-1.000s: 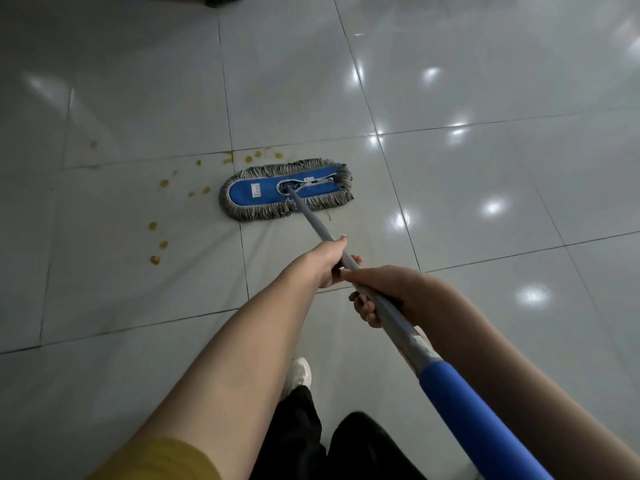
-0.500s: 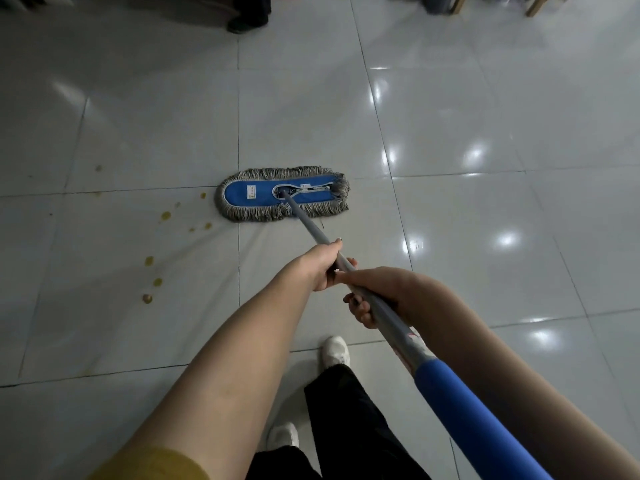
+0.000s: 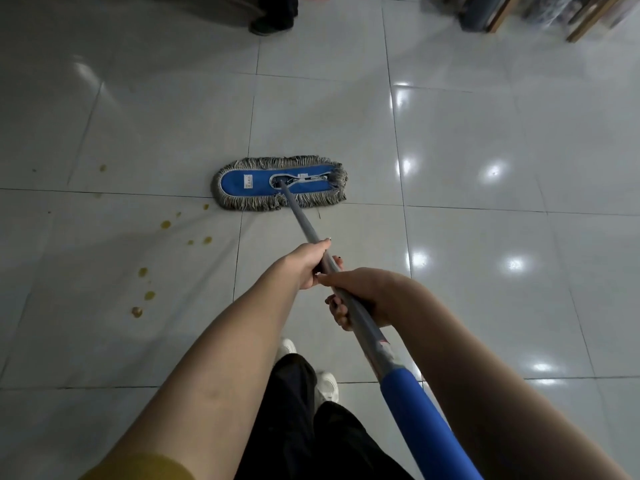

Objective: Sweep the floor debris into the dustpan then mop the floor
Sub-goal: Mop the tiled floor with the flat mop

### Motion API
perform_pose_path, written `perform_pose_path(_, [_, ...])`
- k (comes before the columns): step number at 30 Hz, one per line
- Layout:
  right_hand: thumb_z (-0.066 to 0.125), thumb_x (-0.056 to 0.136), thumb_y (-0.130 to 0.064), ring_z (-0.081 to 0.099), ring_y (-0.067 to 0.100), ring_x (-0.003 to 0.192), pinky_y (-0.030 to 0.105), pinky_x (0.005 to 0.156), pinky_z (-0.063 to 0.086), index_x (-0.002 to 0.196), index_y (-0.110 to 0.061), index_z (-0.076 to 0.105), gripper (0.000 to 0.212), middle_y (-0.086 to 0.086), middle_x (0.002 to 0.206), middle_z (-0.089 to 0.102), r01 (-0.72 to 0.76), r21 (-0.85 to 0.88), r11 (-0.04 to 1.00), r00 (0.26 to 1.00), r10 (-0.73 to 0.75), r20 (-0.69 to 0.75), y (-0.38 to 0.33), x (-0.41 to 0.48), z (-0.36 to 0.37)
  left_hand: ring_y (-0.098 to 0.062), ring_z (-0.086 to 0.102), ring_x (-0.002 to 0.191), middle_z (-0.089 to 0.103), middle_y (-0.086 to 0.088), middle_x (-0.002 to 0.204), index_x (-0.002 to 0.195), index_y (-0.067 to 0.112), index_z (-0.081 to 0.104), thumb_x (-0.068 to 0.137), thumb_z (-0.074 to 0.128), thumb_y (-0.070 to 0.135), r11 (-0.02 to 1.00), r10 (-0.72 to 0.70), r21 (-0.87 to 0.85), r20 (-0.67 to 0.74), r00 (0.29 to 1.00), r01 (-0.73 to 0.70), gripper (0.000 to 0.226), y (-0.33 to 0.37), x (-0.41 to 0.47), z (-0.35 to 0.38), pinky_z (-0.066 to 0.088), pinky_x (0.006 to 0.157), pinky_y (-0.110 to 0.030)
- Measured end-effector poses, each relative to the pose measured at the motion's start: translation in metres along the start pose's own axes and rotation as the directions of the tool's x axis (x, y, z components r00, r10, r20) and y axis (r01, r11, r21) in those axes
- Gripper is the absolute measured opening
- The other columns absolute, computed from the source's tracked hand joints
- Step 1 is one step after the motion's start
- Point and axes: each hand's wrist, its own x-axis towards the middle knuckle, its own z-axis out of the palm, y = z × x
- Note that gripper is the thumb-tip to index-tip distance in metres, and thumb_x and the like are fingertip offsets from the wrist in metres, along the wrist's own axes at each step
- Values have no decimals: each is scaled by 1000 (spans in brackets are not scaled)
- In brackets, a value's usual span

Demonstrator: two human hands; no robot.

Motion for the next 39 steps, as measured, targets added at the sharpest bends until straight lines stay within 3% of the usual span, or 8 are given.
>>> perform_pose_path(3, [55,93,-39,45,12,28,15,36,42,71,-7,46,40,2,39,46,3,-12,1000,1000,-3,-16,-26,5,4,-12,58,51,57,-3,67,85,9,46,97,46,31,1000,6,20,-1,1000,-6,26,23,5,-5,50,47,-24])
perform_pose_path(8, [59,91,-38,46,12,29,16,37,43,72,-6,49,39,2,41,48,2,6,1000,1000,-2,-7,-71,5,22,-9,58,52,59,-1,68,86,12,48,97,47,34,997,20,78,-17,1000,-19,24,65,4,-26,46,37,-16])
perform_pose_path(13, [63,91,-29,47,12,28,16,36,44,77,-5,49,31,3,40,49,47,36,998,999,-47,-4,-94,5,40,-6,58,36,63,3,53,87,13,50,97,46,37,989,-1,145,-7,1000,2,27,90,0,-45,39,32,-12])
perform_pose_path(22, [58,91,-18,44,11,29,15,36,41,73,-8,46,24,2,42,46,13,17,1000,999,-12,-44,-48,10,34,-16,54,43,49,-7,70,86,6,41,97,48,27,992,-74,-106,23,997,76,25,45,12,-30,50,41,-23])
perform_pose_path(26, [54,92,-13,44,11,29,14,35,40,64,-11,43,30,2,39,45,10,-58,998,1000,-11,-20,-31,1,16,-17,52,50,48,-8,70,87,5,41,98,47,26,992,-51,-118,25,998,53,24,29,5,-14,49,38,-22])
perform_pose_path(31, [52,92,-10,44,10,30,14,36,40,61,-11,43,33,2,41,46,38,-108,993,999,-37,9,-6,-17,-16,-12,55,32,50,-6,69,96,4,44,99,45,27,996,-1,-85,-9,1000,0,23,5,-7,20,46,34,-19])
perform_pose_path(35, [51,92,-8,44,9,30,14,36,41,62,-10,44,31,3,42,46,53,-139,989,997,-46,54,26,-30,-44,-13,56,49,53,-5,68,83,7,42,99,43,27,994,39,-101,-65,997,-46,26,-29,-18,50,47,34,-18])
perform_pose_path(39, [50,92,-7,44,8,29,13,36,41,62,-10,43,31,2,40,46,56,-197,979,997,-45,64,60,-42,-70,-11,54,30,52,-6,68,83,7,41,100,43,27,988,44,-145,-86,995,-56,26,-64,-29,81,44,31,-17])
